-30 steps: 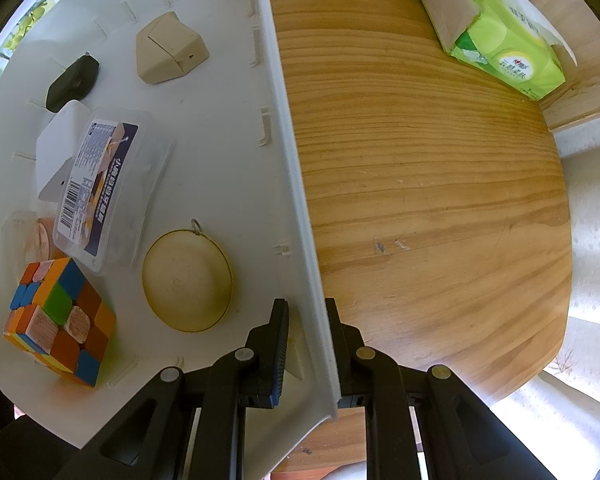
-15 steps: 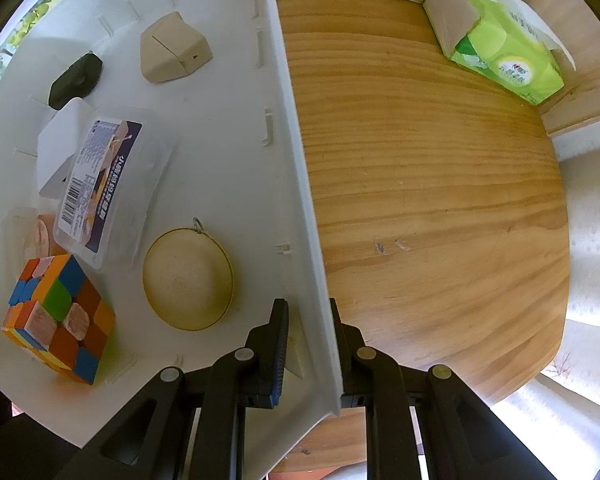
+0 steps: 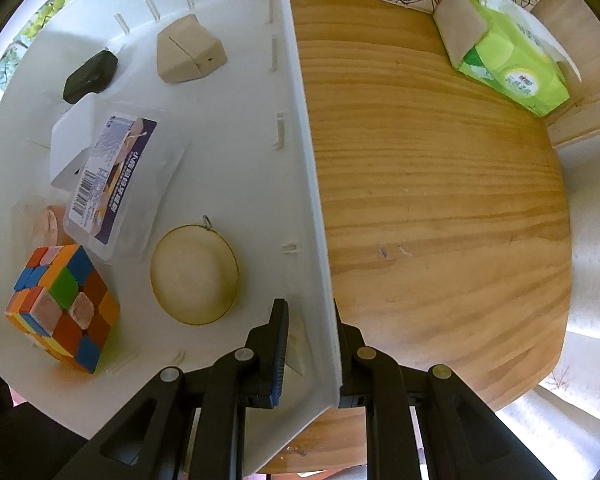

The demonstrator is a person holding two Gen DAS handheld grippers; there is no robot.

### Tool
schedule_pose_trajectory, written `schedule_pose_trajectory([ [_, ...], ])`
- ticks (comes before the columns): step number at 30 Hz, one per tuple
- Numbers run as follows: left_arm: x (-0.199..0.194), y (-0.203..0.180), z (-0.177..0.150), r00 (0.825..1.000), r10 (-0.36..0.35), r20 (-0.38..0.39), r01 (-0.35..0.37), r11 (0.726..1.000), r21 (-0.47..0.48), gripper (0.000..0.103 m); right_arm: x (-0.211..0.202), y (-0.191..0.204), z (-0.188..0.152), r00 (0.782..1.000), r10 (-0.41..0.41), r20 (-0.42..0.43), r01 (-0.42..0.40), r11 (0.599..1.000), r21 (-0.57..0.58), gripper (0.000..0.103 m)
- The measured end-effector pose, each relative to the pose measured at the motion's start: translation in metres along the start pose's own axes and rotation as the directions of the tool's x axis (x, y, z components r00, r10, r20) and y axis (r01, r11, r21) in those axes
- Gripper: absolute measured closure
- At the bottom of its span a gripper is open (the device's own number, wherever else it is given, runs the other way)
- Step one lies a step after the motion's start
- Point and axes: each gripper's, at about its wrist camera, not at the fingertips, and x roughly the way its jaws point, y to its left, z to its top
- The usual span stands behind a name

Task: Organize rigid objects
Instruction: 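Carry the white scoop with the left tool and release it into the tray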

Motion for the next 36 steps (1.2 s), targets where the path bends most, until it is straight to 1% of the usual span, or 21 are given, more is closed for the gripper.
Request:
schedule_pose_trajectory([
  [3, -0.011, -0.003, -0.001, 1.0, 0.0, 0.03, 0.0, 1.0, -0.011, 0.071, -0.002, -0.001, 0.0, 1.0, 0.006, 0.003, -0.006, 1.0, -0.016, 0.085],
  [8, -0.028, -0.01, -0.004, 0.997, 0.019, 0.071, -0.018, 1.0, -0.017, 0.071, -0.004, -0.003, 0.0, 1.0, 0.019, 0.013, -0.019, 0.999, -0.037, 0.085],
  [16, -0.049, -0.031, -0.003, 0.992, 0.035, 0.119, -0.035, 0.999, -0.002, 0.071, -0.009, -0.005, -0.004, 0.999, 0.043, 0.031, -0.041, 0.997, -0.061, 0.085],
  [25, -0.065, -0.064, 0.001, 0.985, 0.01, 0.17, -0.016, 0.999, 0.036, 0.071, -0.019, -0.013, -0.009, 0.994, 0.094, 0.051, -0.088, 0.991, -0.097, 0.085],
  [36, -0.067, -0.11, 0.0, 0.983, -0.022, 0.182, 0.005, 0.996, 0.089, 0.071, -0.029, -0.017, -0.01, 0.99, 0.131, 0.05, -0.12, 0.978, -0.172, 0.085],
])
